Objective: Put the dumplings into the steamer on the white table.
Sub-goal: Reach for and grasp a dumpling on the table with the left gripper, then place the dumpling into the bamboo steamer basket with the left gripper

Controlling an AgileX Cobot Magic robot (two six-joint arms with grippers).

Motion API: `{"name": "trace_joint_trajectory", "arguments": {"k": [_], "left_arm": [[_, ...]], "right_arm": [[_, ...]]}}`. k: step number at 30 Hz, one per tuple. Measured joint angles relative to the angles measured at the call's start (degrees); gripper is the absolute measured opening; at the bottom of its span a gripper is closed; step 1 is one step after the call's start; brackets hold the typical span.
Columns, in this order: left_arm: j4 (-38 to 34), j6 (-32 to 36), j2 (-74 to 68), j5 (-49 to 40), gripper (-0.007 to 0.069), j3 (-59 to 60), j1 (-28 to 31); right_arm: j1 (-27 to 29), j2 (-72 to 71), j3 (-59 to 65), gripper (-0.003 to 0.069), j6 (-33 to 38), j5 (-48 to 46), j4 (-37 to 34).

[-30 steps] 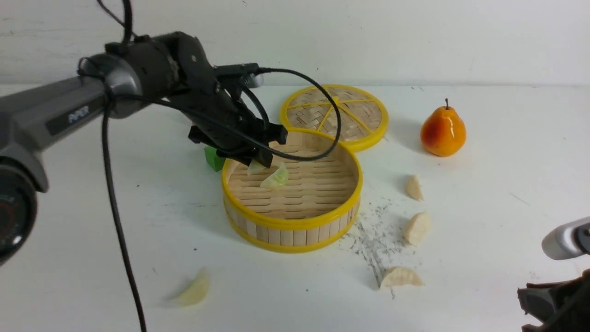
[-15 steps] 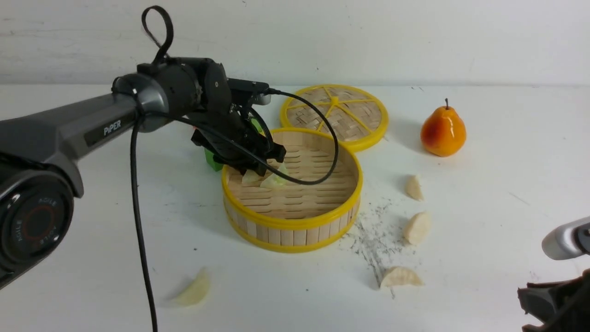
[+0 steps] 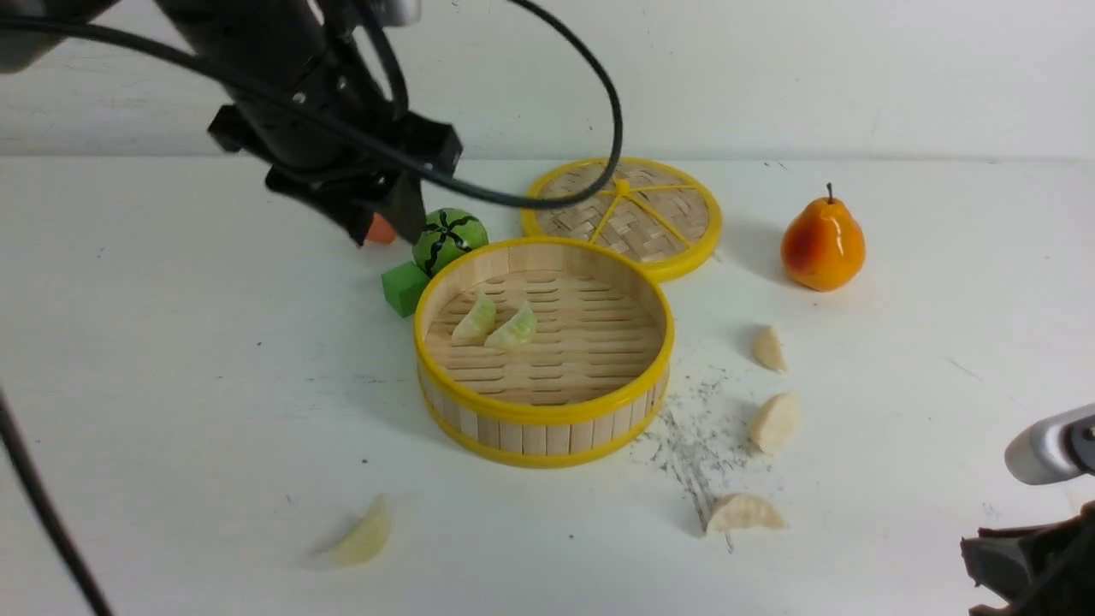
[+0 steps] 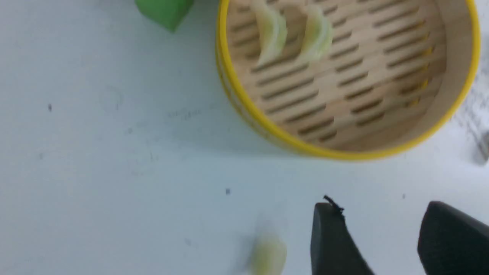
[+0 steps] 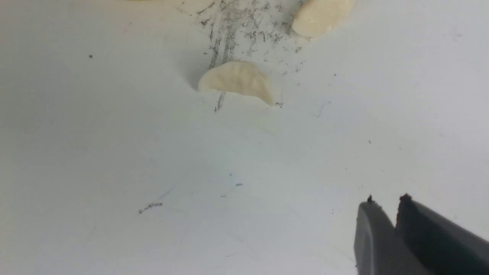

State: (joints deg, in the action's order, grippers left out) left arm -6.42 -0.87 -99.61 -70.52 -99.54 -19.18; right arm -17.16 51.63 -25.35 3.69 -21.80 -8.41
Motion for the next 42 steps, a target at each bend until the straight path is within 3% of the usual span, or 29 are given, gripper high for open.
{"name": "trace_joint_trajectory", "arguments": {"k": [4, 8, 12, 19, 29, 42], "left_arm": [[-0.11, -0.02, 4.20, 1.77, 0.0287, 13.66, 0.00], [0.04, 2.67, 4.57, 14.18, 0.0281, 27.88, 0.00], [0.09, 4.30, 1.50, 24.28, 0.0281, 33.60, 0.00], [-2.15, 4.87, -6.68, 26.85, 0.0265, 34.28, 0.00], [-3.66, 4.71, -7.48, 25.45, 0.0227, 32.86, 0.00], [-19.99, 8.52, -1.62, 24.88, 0.0196, 24.34, -0.07]], "right_arm": [[0.00, 0.00, 0.00, 0.0099, 0.00, 0.00, -0.47], [0.00, 0.00, 0.00, 0.0103, 0.00, -0.02, -0.70], [0.00, 0.00, 0.00, 0.0104, 0.00, -0.40, -0.83], [0.00, 0.00, 0.00, 0.0104, 0.00, -0.68, -0.88], [0.00, 0.00, 0.00, 0.0105, -0.05, -0.73, -0.88], [0.00, 0.00, 0.00, 0.0111, -0.05, -0.74, -0.88]]}}
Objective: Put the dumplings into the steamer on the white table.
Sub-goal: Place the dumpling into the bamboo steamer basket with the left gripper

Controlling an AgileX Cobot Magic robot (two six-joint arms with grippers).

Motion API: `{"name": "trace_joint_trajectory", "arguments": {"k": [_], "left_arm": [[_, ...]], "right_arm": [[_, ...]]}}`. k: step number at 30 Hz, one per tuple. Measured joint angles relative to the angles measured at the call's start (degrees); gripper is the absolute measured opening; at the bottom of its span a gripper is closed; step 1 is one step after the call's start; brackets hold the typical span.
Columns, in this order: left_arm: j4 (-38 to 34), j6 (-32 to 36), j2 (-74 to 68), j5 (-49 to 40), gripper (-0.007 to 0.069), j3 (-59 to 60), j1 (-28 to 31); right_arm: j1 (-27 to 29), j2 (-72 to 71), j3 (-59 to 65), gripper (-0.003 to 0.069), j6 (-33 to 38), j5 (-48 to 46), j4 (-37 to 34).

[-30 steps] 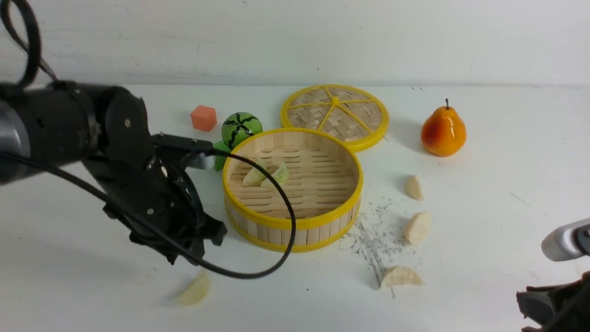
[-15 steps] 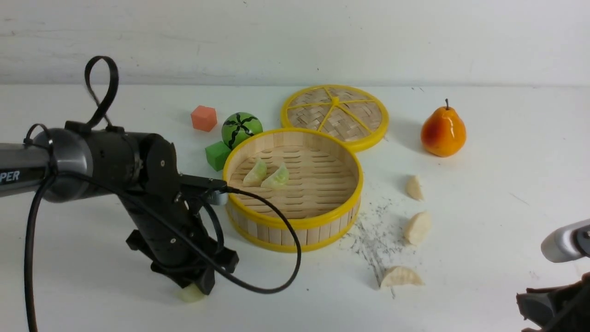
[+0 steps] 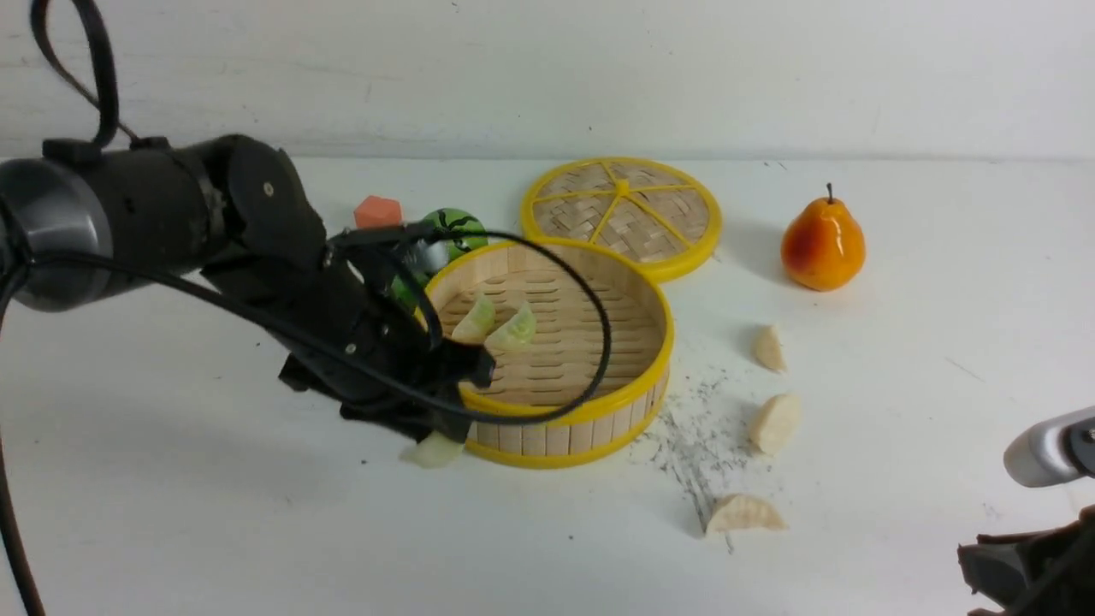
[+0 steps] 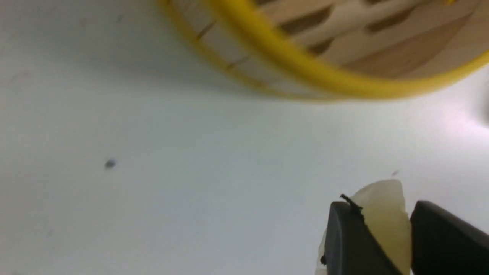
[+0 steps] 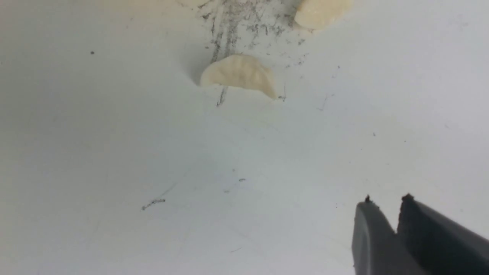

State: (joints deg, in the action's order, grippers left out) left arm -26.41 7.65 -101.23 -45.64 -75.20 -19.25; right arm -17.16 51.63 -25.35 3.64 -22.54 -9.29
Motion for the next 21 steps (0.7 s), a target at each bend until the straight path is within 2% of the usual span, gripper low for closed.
{"name": "trace_joint_trajectory", "arguments": {"k": [5, 9, 14, 21], "left_arm": [[-12.87, 4.00, -1.65, 11.66, 0.0195, -7.47, -0.14], [-18.61, 10.53, -6.92, 18.86, 0.0192, -12.94, -0.93], [-19.97, 18.52, -16.82, 21.09, 0.0192, -16.80, -2.77], [-20.11, 20.50, -21.77, 24.80, 0.0190, -16.92, -3.47]], "right_arm": [[0.00, 0.00, 0.00, 0.0113, 0.00, 0.95, 0.00], [0.00, 0.00, 0.00, 0.0116, 0.00, 1.01, 0.00], [0.00, 0.00, 0.00, 0.0122, 0.00, 0.96, 0.05], [0.00, 0.00, 0.00, 0.0126, 0.00, 0.96, 0.21]]}}
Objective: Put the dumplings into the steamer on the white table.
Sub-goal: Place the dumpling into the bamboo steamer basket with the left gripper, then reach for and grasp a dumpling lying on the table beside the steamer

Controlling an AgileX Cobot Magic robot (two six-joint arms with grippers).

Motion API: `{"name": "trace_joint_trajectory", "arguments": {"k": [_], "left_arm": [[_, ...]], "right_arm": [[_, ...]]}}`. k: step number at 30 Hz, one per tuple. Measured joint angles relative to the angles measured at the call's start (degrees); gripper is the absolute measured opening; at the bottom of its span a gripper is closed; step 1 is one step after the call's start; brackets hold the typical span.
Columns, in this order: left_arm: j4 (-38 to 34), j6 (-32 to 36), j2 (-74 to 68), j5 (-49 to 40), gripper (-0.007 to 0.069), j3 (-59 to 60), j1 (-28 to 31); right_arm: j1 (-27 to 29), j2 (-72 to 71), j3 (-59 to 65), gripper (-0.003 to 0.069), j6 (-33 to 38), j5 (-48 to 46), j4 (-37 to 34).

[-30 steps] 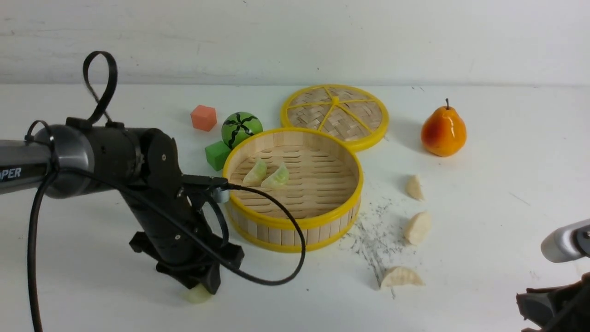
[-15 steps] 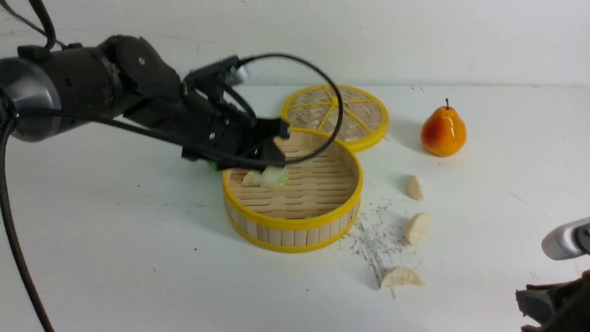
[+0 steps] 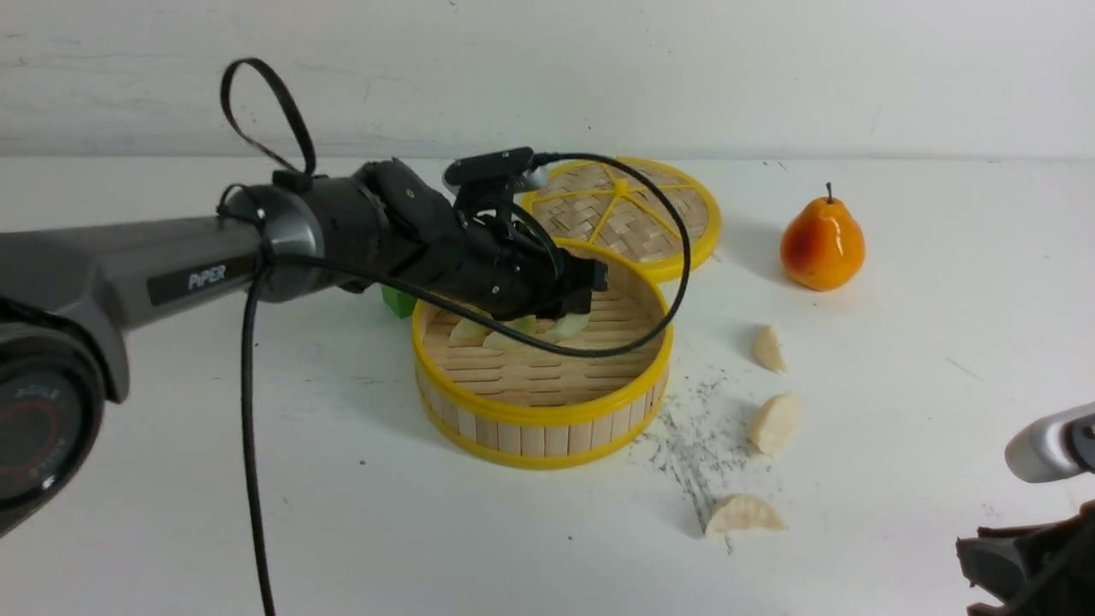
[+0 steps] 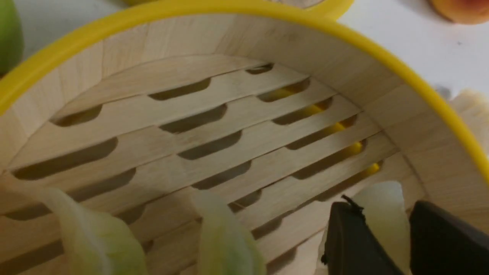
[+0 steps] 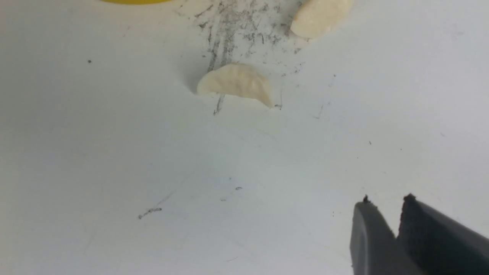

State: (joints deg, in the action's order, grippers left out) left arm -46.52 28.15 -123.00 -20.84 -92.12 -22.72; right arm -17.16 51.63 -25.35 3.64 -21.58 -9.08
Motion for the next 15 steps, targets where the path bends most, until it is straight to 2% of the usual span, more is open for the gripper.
{"name": "trace_joint_trajectory", "arguments": {"k": [5, 8, 12, 15], "left_arm": [[-0.10, 0.31, -0.89, 0.96, 0.0183, -0.07, -0.08], [-0.13, 0.37, -0.89, 1.01, 0.0206, -0.18, -0.08], [-0.20, 0.39, -0.89, 1.07, 0.0358, -0.18, -0.14], [-0.21, 0.39, 0.02, 0.34, 0.0442, -0.61, -0.18]], "right_arm": [[0.00, 0.00, 0.00, 0.0129, 0.00, 0.00, 0.00], [0.00, 0.00, 0.00, 0.0132, 0.00, 0.00, 0.00], [0.00, 0.00, 0.00, 0.0134, 0.00, -0.11, 0.00], [0.00, 0.00, 0.00, 0.0134, 0.00, -0.36, 0.00]]}}
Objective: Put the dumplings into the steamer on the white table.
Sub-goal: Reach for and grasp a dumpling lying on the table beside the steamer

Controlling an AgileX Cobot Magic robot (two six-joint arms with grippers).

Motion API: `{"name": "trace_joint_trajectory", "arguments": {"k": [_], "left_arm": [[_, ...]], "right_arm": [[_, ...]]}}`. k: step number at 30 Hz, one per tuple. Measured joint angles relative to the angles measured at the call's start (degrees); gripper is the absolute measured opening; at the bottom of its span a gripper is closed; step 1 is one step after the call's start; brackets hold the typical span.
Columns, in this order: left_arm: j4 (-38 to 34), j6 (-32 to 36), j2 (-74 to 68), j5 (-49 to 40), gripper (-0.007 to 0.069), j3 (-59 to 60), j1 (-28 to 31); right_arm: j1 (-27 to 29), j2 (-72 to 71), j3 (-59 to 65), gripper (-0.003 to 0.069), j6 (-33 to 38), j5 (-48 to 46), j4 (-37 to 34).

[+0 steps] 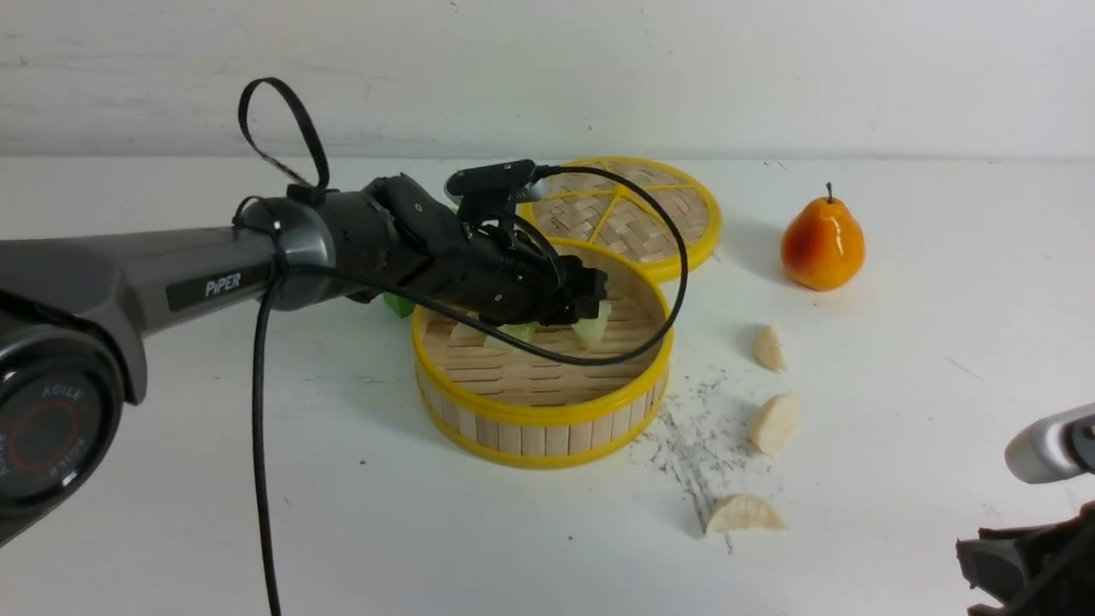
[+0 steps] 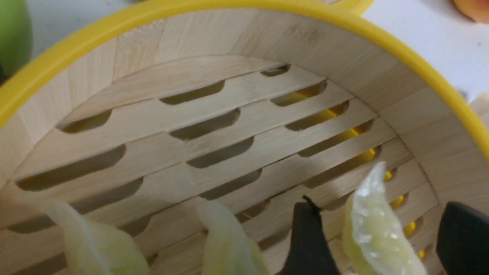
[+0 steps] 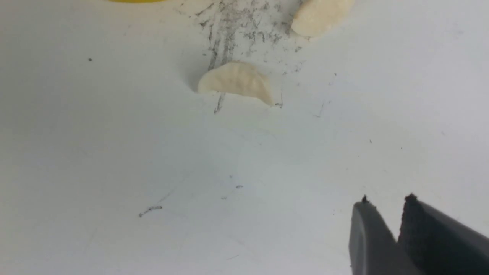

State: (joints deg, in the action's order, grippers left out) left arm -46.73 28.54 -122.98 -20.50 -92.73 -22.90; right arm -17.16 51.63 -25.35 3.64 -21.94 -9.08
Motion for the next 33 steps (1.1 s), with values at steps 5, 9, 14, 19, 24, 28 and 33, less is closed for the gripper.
{"name": "trace_joint_trajectory", "arguments": {"k": [5, 9, 14, 19, 24, 28, 33], "left_arm": [[1.22, -0.18, 9.90, -5.25, 0.0461, -2.37, 0.00], [9.13, -1.81, 22.13, -12.73, 0.0357, -3.97, 0.06], [28.84, -14.78, 38.95, -31.54, 0.0132, -4.41, 0.06], [45.70, -28.16, 52.27, -43.07, -0.0013, 1.65, 0.06], [52.97, -34.12, 67.14, -43.80, -0.0013, 15.94, 0.06], [56.55, -38.68, 82.93, -39.43, -0.0013, 29.43, 0.06], [58.28, -44.54, 104.16, -33.99, -0.0013, 46.07, 0.06]], "right_arm": [[0.00, 0.00, 0.00, 0.0137, 0.00, -1.77, -0.07], [0.00, 0.34, -0.78, 0.0146, 0.00, -6.00, -0.41], [0.00, 4.83, -7.08, 0.0189, 0.00, -12.74, -0.74], [0.00, 16.10, -18.47, 0.0314, 0.00, -14.11, -0.95], [0.00, 27.99, -30.11, 0.0425, -0.05, -12.36, -0.95], [0.14, 38.40, -38.68, 0.0454, -0.11, -6.58, -0.99], [1.45, 53.12, -47.91, 0.0453, -1.77, -0.03, -1.02]]}}
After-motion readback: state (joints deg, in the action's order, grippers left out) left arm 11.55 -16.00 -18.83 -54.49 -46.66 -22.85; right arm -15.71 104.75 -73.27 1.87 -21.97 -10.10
